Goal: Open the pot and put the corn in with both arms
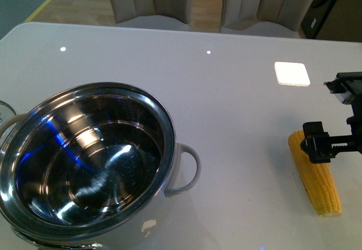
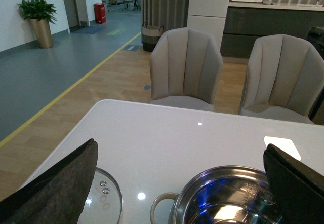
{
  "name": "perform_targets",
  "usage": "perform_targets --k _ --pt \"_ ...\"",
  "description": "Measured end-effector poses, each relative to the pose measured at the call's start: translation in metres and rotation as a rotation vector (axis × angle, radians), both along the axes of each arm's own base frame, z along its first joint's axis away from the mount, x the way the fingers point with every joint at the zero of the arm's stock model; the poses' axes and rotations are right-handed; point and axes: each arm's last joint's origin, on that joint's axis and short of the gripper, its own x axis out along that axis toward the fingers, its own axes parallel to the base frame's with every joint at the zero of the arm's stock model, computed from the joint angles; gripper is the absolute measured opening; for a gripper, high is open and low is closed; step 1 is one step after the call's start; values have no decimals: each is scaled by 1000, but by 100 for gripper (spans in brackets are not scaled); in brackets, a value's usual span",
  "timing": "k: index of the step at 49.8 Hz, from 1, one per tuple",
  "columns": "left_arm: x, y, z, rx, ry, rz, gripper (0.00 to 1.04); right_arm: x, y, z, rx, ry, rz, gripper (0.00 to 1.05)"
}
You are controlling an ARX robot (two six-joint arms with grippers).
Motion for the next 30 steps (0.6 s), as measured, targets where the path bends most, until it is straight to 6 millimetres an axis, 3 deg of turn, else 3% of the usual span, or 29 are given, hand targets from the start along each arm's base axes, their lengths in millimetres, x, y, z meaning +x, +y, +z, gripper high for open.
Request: perform_targets --k 25,30 --pt "0 0 0 0 0 0 98 5 7 -28 7 112 49 96" --pt "0 0 0 0 0 0 98 4 8 -30 8 123 52 84"
